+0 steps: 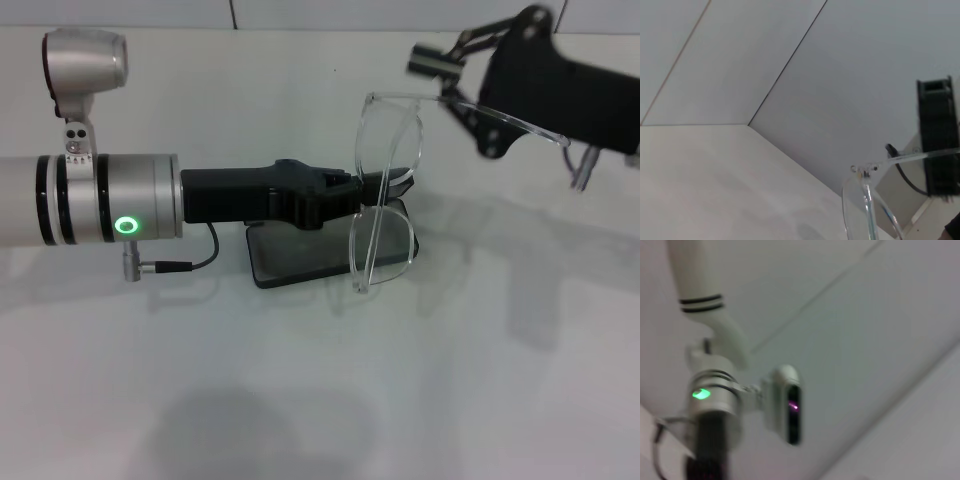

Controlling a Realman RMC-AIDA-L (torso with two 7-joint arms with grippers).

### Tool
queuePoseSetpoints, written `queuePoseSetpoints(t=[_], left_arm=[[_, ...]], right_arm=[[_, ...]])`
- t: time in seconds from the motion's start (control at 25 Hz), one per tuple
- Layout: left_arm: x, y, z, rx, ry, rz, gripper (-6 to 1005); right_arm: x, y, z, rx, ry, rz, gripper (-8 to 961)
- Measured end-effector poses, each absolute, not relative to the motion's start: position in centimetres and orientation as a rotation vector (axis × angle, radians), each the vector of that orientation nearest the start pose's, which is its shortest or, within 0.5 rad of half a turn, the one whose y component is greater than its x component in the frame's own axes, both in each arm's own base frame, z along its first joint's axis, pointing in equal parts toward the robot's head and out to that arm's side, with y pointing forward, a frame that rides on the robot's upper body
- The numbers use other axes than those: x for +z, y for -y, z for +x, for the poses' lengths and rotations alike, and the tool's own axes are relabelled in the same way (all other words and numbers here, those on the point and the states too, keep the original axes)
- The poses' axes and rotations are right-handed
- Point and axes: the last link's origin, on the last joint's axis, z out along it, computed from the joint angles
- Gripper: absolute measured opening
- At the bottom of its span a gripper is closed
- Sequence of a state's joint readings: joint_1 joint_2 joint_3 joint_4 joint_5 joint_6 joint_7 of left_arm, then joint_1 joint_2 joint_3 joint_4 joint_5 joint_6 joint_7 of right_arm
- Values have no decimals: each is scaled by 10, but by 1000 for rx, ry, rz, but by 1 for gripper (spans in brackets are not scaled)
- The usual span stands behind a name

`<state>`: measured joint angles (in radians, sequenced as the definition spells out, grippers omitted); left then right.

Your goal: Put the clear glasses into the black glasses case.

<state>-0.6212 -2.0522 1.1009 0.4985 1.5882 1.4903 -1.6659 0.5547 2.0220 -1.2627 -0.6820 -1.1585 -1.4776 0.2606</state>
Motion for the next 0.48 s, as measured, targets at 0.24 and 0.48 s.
queuePoseSetpoints(t=[0.24,0.48], left_arm=[[-36,-342,-207,-955,1010,-2807,93],[-35,-343,-207,-955,1019,-2803,93]], right_arm=[[-6,-342,160,847,1025,-2241,24],[-11,-336,168,821,1015,-2273,25]])
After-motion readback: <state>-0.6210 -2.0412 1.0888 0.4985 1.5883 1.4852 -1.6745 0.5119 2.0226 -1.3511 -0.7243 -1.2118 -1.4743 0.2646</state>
